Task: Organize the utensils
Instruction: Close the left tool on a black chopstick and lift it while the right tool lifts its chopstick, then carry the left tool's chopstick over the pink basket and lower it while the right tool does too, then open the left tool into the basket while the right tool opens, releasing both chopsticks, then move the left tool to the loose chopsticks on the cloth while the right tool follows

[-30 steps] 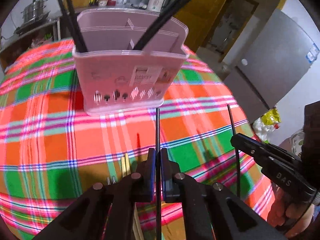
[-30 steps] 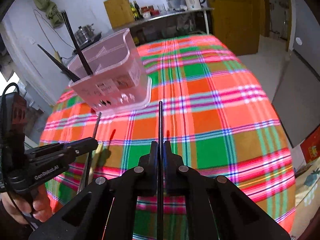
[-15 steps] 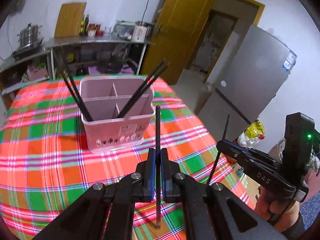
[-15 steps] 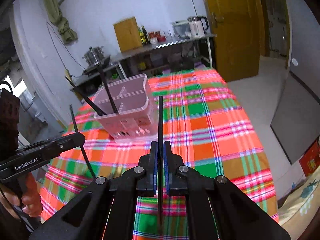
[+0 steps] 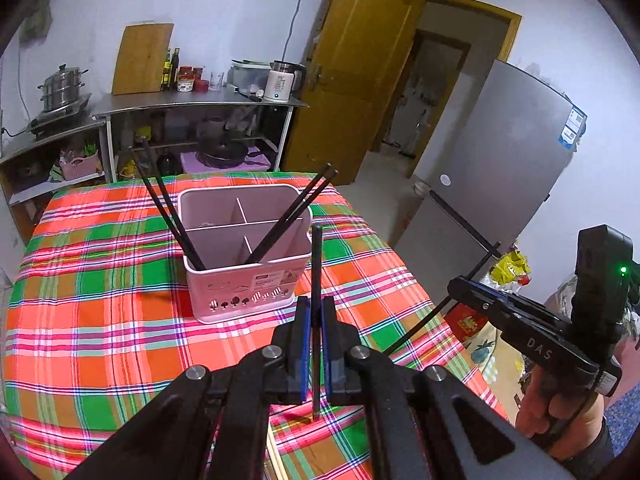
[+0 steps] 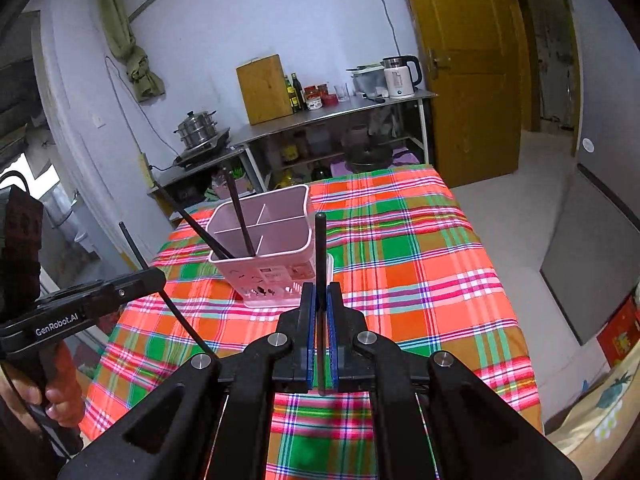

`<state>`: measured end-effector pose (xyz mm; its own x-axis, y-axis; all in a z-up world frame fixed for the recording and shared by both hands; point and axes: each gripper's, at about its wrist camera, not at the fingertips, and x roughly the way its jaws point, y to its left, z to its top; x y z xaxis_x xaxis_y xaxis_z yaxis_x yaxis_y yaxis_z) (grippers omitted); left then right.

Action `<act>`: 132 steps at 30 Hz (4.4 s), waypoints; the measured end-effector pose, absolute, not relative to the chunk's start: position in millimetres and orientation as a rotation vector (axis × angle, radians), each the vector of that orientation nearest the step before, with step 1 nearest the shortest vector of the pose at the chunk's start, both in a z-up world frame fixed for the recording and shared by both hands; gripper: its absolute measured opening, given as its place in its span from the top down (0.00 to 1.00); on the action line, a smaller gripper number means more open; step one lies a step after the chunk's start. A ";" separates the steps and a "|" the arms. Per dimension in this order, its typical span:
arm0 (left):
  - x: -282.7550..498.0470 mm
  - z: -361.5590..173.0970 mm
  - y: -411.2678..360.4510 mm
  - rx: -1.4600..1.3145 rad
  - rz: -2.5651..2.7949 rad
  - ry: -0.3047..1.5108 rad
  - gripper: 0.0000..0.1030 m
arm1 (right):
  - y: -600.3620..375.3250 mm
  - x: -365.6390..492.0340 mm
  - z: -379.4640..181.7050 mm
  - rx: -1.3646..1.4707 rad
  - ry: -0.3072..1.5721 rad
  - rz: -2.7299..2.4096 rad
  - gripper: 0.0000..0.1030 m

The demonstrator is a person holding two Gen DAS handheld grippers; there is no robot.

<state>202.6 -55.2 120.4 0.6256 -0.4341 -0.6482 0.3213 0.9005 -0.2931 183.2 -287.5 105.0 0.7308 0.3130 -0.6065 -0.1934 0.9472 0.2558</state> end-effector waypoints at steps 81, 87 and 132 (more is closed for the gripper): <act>340.9 149.3 0.0 -0.049 -0.250 0.679 0.94 | -195.3 342.6 116.3 0.195 0.696 0.470 0.83; 330.7 164.0 8.0 -0.086 -0.271 0.627 0.87 | -201.3 334.0 127.1 0.199 0.668 0.468 0.83; 116.8 48.2 35.2 -0.182 -0.296 0.730 0.87 | -235.6 130.6 58.1 0.249 0.730 0.440 0.83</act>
<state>116.8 35.2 48.2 0.7064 -0.3274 -0.6275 0.2015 0.9429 -0.2652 130.6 -235.6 58.1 0.6596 0.4697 -0.5868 -0.2997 0.8803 0.3677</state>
